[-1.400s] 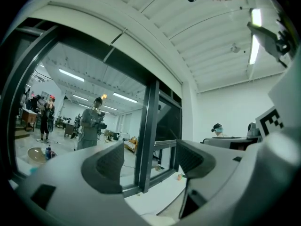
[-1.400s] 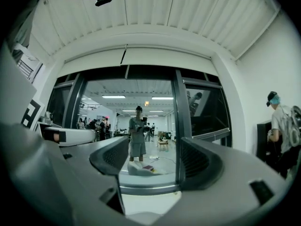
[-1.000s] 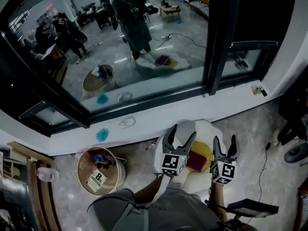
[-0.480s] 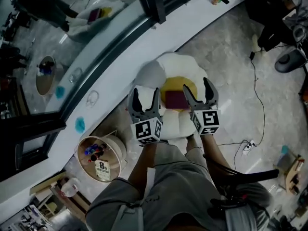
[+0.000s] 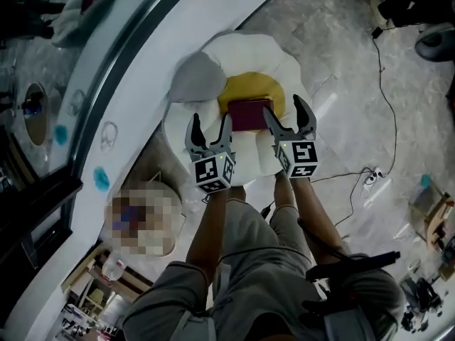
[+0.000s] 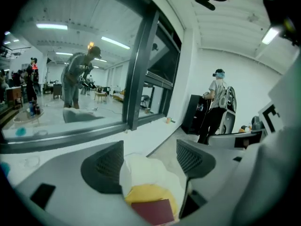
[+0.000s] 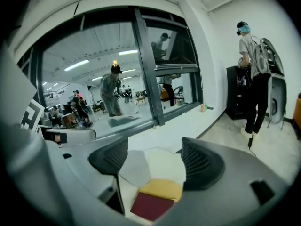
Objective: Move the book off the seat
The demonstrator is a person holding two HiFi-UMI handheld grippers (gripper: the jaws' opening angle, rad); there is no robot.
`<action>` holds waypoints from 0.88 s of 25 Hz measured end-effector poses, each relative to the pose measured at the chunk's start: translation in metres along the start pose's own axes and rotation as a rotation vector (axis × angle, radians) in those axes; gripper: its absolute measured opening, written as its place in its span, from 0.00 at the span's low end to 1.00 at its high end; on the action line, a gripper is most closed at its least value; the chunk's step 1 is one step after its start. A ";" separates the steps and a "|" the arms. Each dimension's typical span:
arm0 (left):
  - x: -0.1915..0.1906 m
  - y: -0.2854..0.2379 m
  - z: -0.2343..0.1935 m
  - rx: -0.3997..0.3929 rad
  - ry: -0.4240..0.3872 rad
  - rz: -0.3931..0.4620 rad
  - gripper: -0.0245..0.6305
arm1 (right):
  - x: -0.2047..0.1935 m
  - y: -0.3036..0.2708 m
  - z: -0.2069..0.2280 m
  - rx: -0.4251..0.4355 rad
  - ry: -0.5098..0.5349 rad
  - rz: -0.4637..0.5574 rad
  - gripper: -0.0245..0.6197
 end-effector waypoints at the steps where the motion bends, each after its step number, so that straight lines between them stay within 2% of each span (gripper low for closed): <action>1: -0.019 -0.011 0.000 -0.007 -0.005 -0.026 0.56 | -0.017 -0.008 0.007 -0.008 -0.002 -0.019 0.57; 7: -0.119 -0.069 0.001 -0.065 -0.035 -0.160 0.56 | -0.121 -0.049 0.038 -0.030 -0.036 -0.140 0.57; 17: -0.271 -0.128 -0.017 -0.079 -0.010 -0.357 0.56 | -0.279 -0.104 0.063 -0.016 -0.126 -0.339 0.57; 22: -0.337 -0.148 -0.030 -0.067 0.013 -0.426 0.56 | -0.348 -0.125 0.072 0.046 -0.152 -0.426 0.57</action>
Point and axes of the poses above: the fingertips, and each gripper's own axes: y backward along the fingers, z to its right, x out of its top, the point moved 4 cm from there along y, backward along the fingers, and after that the axes turned 7 degrees about x, right-handed, at the moved point
